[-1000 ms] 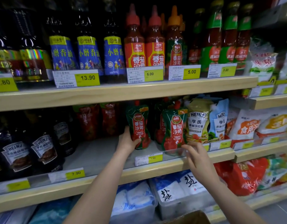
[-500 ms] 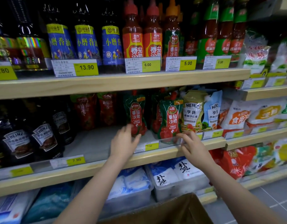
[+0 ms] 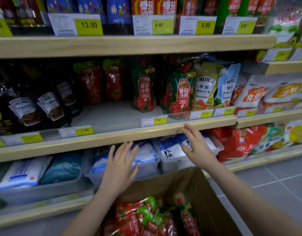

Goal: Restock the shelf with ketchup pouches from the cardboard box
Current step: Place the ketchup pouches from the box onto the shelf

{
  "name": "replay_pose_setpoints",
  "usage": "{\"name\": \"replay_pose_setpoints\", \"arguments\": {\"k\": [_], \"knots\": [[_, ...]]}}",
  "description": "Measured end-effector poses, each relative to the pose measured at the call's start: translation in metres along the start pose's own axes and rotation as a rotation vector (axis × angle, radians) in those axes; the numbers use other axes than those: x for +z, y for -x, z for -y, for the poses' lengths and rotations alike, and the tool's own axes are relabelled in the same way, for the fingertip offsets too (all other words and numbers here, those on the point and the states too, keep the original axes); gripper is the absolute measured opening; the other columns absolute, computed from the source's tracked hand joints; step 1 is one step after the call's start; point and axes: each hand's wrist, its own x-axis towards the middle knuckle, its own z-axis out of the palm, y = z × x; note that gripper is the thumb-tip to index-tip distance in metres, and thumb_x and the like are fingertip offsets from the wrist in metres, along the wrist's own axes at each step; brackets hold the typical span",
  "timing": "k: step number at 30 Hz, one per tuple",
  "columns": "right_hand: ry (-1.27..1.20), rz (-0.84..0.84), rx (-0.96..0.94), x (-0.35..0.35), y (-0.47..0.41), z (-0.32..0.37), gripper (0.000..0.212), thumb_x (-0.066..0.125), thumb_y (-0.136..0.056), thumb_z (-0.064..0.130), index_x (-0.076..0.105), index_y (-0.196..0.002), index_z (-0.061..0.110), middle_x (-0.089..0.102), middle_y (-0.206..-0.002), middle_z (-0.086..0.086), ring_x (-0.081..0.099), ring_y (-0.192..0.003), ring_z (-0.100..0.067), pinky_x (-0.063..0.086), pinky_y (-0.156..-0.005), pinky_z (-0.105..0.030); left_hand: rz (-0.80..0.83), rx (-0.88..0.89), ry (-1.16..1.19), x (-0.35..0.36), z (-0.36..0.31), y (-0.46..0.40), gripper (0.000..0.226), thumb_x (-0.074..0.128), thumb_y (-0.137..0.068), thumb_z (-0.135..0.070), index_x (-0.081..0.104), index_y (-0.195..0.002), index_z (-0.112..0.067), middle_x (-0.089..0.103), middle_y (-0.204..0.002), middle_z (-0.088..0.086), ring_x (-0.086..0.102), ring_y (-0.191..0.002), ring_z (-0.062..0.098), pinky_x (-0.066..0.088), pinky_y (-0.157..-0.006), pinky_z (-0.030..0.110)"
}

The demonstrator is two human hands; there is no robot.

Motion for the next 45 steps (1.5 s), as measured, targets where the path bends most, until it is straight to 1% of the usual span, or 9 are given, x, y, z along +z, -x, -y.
{"name": "replay_pose_setpoints", "arguments": {"k": [3, 6, 10, 14, 20, 28, 34, 39, 45], "knots": [[-0.054, 0.017, 0.008, 0.033, 0.036, 0.004, 0.054, 0.055, -0.089, 0.019, 0.034, -0.139, 0.02, 0.028, -0.147, -0.002, 0.026, -0.135, -0.016, 0.021, -0.106, -0.019, 0.184, -0.053, -0.053, 0.014, 0.023, 0.082, 0.053, 0.039, -0.079, -0.039, 0.046, -0.125, -0.017, 0.055, -0.127, 0.01, 0.048, -0.118, 0.028, 0.03, -0.101, 0.05], [-0.099, 0.167, 0.094, 0.071, 0.069, -0.001, 0.055, 0.059, -0.087, 0.024, 0.037, -0.137, 0.02, 0.035, -0.141, -0.001, 0.033, -0.131, -0.015, 0.027, -0.109, -0.023, 0.4, -0.24, 0.002, 0.018, 0.036, 0.129, 0.06, 0.038, -0.075, -0.043, 0.043, -0.13, -0.02, 0.048, -0.128, 0.007, 0.055, -0.114, 0.032, 0.044, -0.094, 0.053], [-0.102, 0.309, 0.095, 0.111, 0.093, -0.02, 0.044, 0.065, -0.083, 0.023, 0.05, -0.123, 0.012, 0.027, -0.145, -0.006, 0.037, -0.13, -0.021, 0.04, -0.104, -0.03, 0.498, -0.321, 0.199, 0.031, 0.034, 0.13, 0.077, 0.04, -0.076, -0.054, 0.025, -0.145, -0.026, 0.027, -0.151, 0.006, 0.022, -0.137, 0.034, 0.028, -0.11, 0.049], [-0.056, 0.168, 0.121, 0.13, 0.106, -0.03, 0.025, 0.065, -0.082, 0.015, 0.056, -0.104, 0.008, 0.042, -0.124, -0.008, 0.052, -0.11, -0.021, 0.048, -0.091, -0.032, 0.463, -0.407, 0.245, 0.047, 0.01, 0.125, 0.088, 0.061, -0.076, -0.049, 0.015, -0.148, -0.027, 0.011, -0.156, 0.007, -0.003, -0.142, 0.033, 0.015, -0.112, 0.047], [-0.164, 0.614, 0.318, 0.176, 0.121, -0.062, 0.045, 0.064, -0.084, 0.027, 0.053, -0.125, 0.013, 0.049, -0.121, -0.002, 0.047, -0.117, -0.016, 0.039, -0.104, -0.03, 0.398, -0.465, 0.274, 0.056, 0.004, 0.121, 0.089, 0.07, -0.075, -0.041, 0.02, -0.147, -0.025, 0.018, -0.152, 0.008, -0.003, -0.142, 0.032, 0.016, -0.112, 0.05], [-0.157, 0.904, 0.536, 0.204, 0.123, -0.075, 0.056, 0.053, -0.092, 0.028, 0.033, -0.14, 0.008, 0.041, -0.142, -0.012, 0.04, -0.13, -0.026, 0.034, -0.104, -0.03, 0.337, -0.459, 0.296, 0.064, 0.005, 0.123, 0.086, 0.074, -0.073, -0.034, 0.027, -0.144, -0.021, 0.023, -0.149, 0.01, -0.001, -0.142, 0.033, 0.012, -0.111, 0.048], [-0.389, 0.783, 0.73, 0.208, 0.12, -0.072, 0.042, 0.049, -0.094, 0.013, 0.041, -0.135, 0.006, 0.052, -0.131, -0.013, 0.054, -0.113, -0.023, 0.042, -0.088, -0.025, 0.34, -0.457, 0.308, 0.061, 0.004, 0.122, 0.085, 0.073, -0.074, -0.034, 0.027, -0.144, -0.02, 0.022, -0.148, 0.009, -0.003, -0.142, 0.032, 0.009, -0.111, 0.045], [-0.55, 0.708, 0.838, 0.202, 0.131, -0.069, 0.015, 0.048, -0.093, 0.006, 0.059, -0.093, 0.016, 0.062, -0.088, -0.001, 0.06, -0.074, -0.01, 0.049, -0.063, -0.02, 0.346, -0.458, 0.32, 0.06, 0.005, 0.121, 0.086, 0.073, -0.074, -0.032, 0.025, -0.145, -0.022, 0.021, -0.148, 0.008, -0.004, -0.142, 0.03, 0.009, -0.112, 0.045], [-0.669, 0.575, 0.866, 0.168, 0.132, -0.061, 0.013, 0.051, -0.09, 0.003, 0.059, -0.082, 0.01, 0.063, -0.089, -0.012, 0.062, -0.084, -0.026, 0.055, -0.077, -0.041, 0.408, -0.459, 0.324, 0.055, 0.006, 0.12, 0.087, 0.072, -0.075, -0.031, 0.021, -0.146, -0.026, 0.018, -0.15, 0.007, -0.008, -0.142, 0.028, 0.01, -0.114, 0.046]]}}
